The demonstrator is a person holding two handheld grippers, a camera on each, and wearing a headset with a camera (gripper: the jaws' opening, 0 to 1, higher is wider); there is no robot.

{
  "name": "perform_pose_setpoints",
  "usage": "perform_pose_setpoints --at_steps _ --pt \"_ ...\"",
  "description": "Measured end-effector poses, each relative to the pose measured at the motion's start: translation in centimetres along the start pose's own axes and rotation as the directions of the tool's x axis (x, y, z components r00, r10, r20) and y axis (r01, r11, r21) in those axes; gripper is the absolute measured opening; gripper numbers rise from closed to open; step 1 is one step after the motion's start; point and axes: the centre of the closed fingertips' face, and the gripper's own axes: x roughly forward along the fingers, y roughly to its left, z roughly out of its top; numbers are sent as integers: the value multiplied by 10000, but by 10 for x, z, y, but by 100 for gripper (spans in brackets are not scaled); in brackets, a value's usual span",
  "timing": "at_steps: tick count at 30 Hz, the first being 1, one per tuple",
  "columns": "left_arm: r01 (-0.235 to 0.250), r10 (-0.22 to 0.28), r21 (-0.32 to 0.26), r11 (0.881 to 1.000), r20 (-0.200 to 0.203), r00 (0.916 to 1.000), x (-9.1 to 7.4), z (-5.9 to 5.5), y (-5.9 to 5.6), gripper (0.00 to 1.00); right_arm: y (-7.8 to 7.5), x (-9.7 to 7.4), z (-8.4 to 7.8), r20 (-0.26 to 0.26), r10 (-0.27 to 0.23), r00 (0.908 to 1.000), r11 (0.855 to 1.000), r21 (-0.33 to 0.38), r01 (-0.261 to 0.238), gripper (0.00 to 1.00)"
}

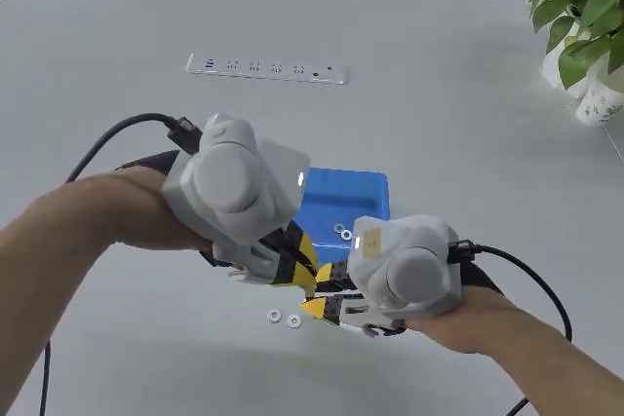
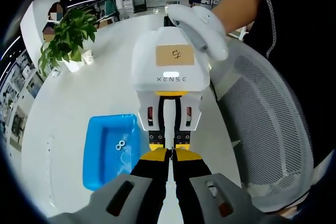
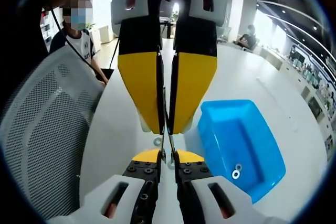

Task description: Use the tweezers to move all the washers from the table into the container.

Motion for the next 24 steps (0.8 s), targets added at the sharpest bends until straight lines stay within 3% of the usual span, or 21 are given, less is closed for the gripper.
perform_pose_setpoints --at_steps 14,24 --pt "98 -100 -164 9998 -94 9999 8 -8 1 6 1 9 -8 -90 255 9996 9996 143 -253 12" --pt "96 -97 -162 9998 -11 10000 10 -7 4 6 -1 9 -10 -8 276 9996 9993 269 -276 12"
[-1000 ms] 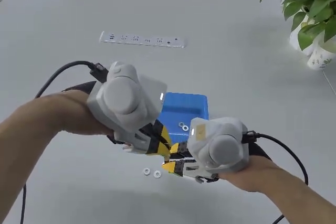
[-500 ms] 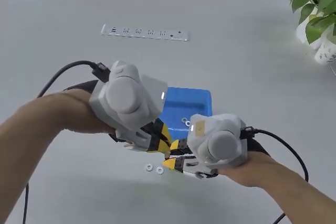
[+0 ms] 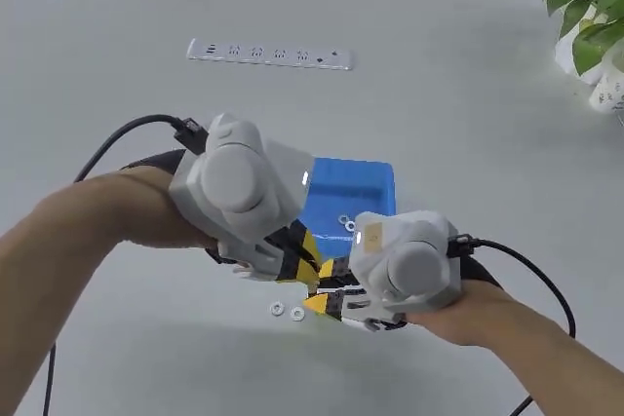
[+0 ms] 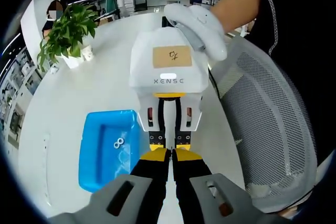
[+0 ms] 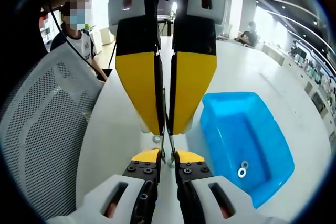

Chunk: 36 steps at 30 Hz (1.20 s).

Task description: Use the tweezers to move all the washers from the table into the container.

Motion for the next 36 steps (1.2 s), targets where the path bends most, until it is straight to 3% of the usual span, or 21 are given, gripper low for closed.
perform_pose_setpoints --at_steps 5,36 --pt "16 -14 -153 9999 136 9999 1 0 1 6 1 1 -2 -60 -3 10000 10000 18 3 12" --pt "112 -112 -131 9999 23 9999 4 -3 3 6 -1 0 -2 1 22 10000 9995 309 -22 10"
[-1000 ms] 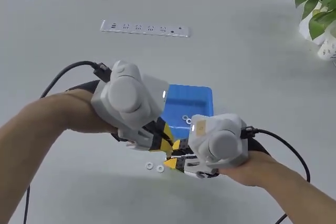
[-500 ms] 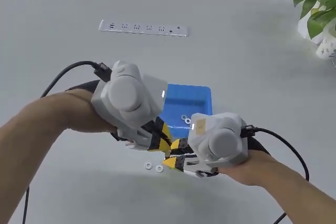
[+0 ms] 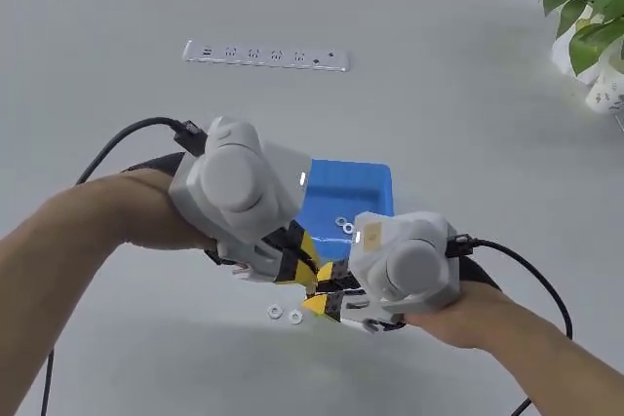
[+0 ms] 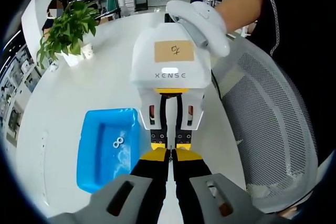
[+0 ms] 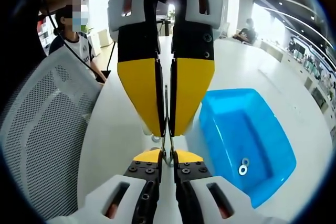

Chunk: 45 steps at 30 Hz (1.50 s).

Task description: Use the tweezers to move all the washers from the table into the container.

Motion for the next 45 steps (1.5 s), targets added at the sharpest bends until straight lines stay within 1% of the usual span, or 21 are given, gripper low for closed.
perform_pose_setpoints --at_steps 19,24,32,45 --pt "47 -47 -10 10000 -10 10000 0 0 0 6 1 -1 -1 -19 15 10000 10000 21 -15 10" --pt "58 -58 -56 10000 46 10000 -1 2 -1 6 1 -2 -1 -17 9 10000 10000 8 -9 10" --pt "56 -56 -48 10000 84 9999 -4 5 -3 6 4 -6 2 -5 -6 10000 10000 -25 6 10" --pt "37 -36 -18 10000 132 9999 -18 17 -8 6 7 -17 15 136 -103 9999 9998 -190 106 10"
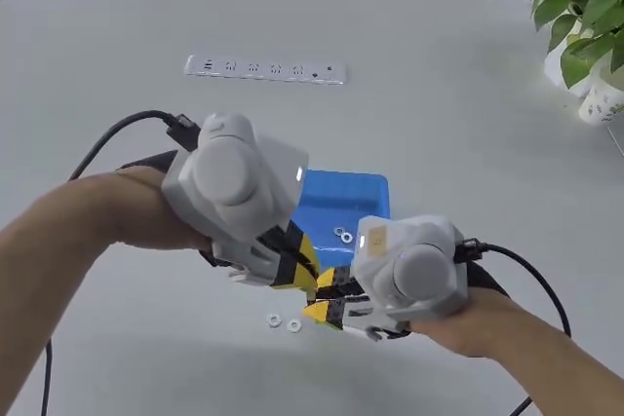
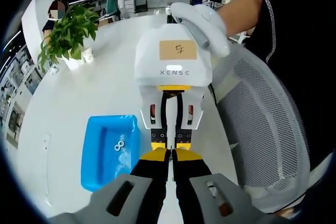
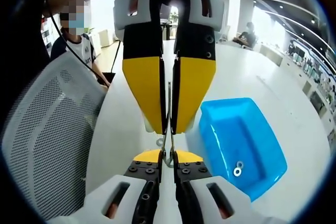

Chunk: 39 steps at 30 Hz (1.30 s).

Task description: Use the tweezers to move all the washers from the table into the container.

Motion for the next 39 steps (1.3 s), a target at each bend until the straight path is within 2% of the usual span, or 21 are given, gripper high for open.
perform_pose_setpoints --at_steps 10,19,39 --pt "-50 50 13 10000 75 10000 -12 10 0 6 0 -12 11 -29 -51 10000 9998 -212 50 10" --pt "-188 188 63 9998 79 9998 -24 21 3 6 -6 -22 22 31 -193 9998 9989 -427 194 10" --pt "-278 280 471 9985 -36 9996 -39 38 22 6 -30 -39 37 175 -576 9982 9969 -536 584 10"
